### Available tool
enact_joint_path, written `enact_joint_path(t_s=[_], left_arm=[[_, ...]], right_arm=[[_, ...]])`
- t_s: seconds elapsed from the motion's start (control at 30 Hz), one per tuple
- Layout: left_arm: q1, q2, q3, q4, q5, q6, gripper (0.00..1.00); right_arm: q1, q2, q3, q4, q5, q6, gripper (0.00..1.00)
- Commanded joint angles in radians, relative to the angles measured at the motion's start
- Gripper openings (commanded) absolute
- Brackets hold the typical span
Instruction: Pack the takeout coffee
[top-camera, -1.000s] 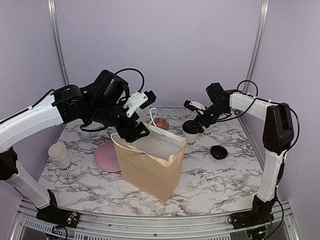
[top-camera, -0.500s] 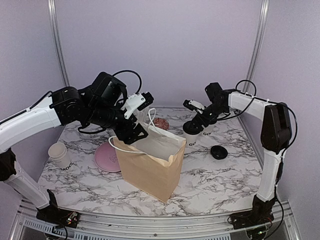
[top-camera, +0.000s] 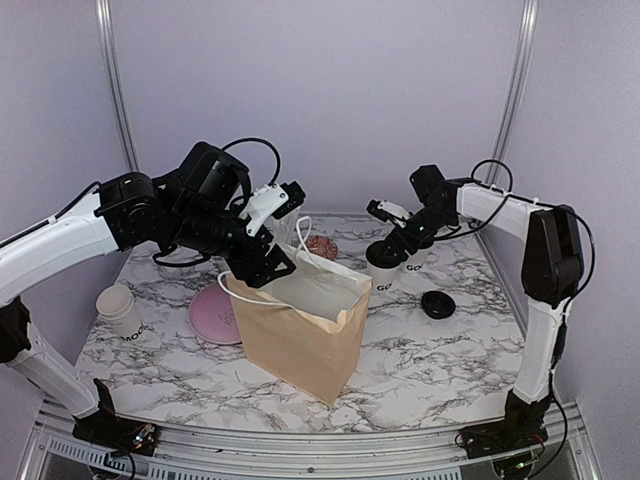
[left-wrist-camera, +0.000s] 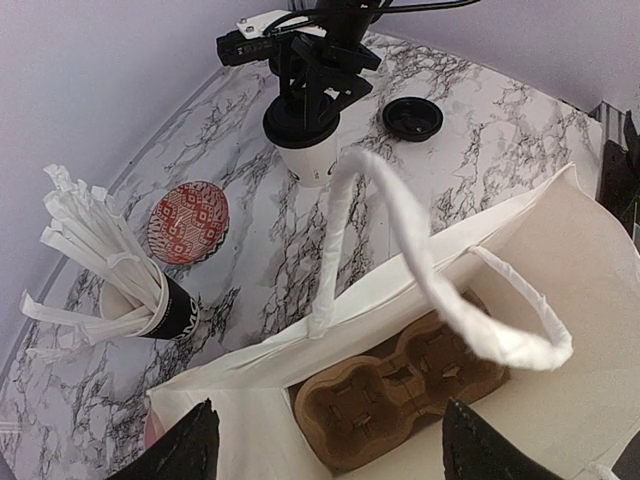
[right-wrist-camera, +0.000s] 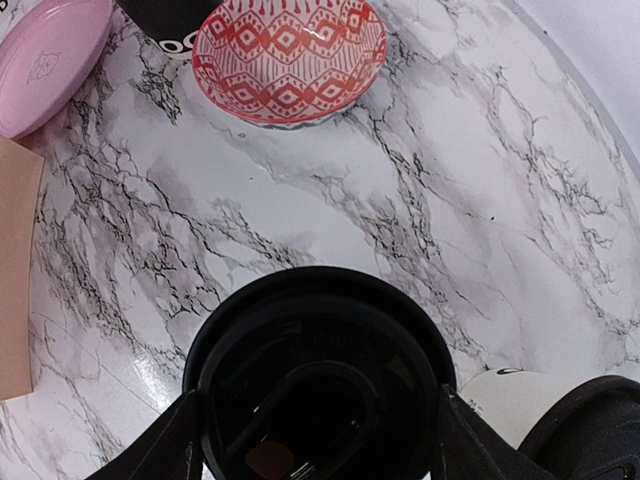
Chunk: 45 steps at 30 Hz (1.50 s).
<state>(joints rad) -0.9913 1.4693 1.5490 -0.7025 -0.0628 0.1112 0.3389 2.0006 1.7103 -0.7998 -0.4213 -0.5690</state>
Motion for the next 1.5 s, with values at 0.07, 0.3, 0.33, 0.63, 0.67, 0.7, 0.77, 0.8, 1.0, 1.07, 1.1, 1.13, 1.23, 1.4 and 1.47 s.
enact_joint_path(t_s=[0.07,0.3,0.33,0.63,0.67,0.7,0.77,0.8,1.0,1.07,1.1,1.13,1.23,1.4,1.47], left_arm=[[-0.003,-0.043,-0.007,-0.01,-0.004,-0.008,0.77],[-0.003,-0.049,-0.001,-0.011,-0.02,-0.005,0.77],[-0.003,-0.051,-0.001,-0.01,-0.021,-0.005,0.77],[-0.001,-0.081,0.004,-0.017,-0.09,0.01,0.79],[0.0,-0.086,0.006,-0.023,-0.104,0.019,0.8],[0.001,-0.089,0.009,-0.029,-0.115,0.033,0.81],[0.008,-0.082,0.034,-0.049,-0.122,0.063,0.82],[0.013,-0.071,0.053,-0.065,-0.116,0.081,0.83],[0.048,0.047,0.209,-0.175,-0.013,0.189,0.83],[0.05,0.087,0.253,-0.209,0.007,0.231,0.83],[0.052,0.112,0.27,-0.225,0.011,0.259,0.84],[0.054,0.129,0.285,-0.237,0.018,0.285,0.84],[0.056,0.156,0.292,-0.242,0.056,0.345,0.84],[0.056,0.208,0.305,-0.243,0.105,0.411,0.84],[0.056,0.238,0.325,-0.248,0.134,0.429,0.83]], right_arm=[[0.014,-0.111,-0.042,-0.023,-0.031,0.006,0.61],[0.014,-0.292,-0.181,-0.043,-0.049,-0.009,0.6],[0.014,-0.324,-0.21,-0.051,-0.059,-0.018,0.6],[0.014,-0.643,-0.491,-0.141,-0.048,-0.122,0.61],[0.014,-0.674,-0.518,-0.154,-0.041,-0.132,0.61],[0.014,-0.702,-0.543,-0.164,-0.034,-0.142,0.61],[0.014,-0.753,-0.593,-0.172,-0.028,-0.165,0.61],[0.014,-0.775,-0.621,-0.169,-0.024,-0.178,0.61],[0.014,-0.833,-0.731,-0.176,-0.046,-0.286,0.63],[0.014,-0.824,-0.737,-0.189,-0.052,-0.311,0.63],[0.014,-0.817,-0.737,-0.197,-0.056,-0.321,0.63],[0.013,-0.812,-0.736,-0.203,-0.063,-0.331,0.63],[0.013,-0.803,-0.732,-0.217,-0.074,-0.356,0.63],[0.014,-0.803,-0.721,-0.24,-0.088,-0.387,0.69],[0.015,-0.803,-0.716,-0.252,-0.093,-0.395,0.72]])
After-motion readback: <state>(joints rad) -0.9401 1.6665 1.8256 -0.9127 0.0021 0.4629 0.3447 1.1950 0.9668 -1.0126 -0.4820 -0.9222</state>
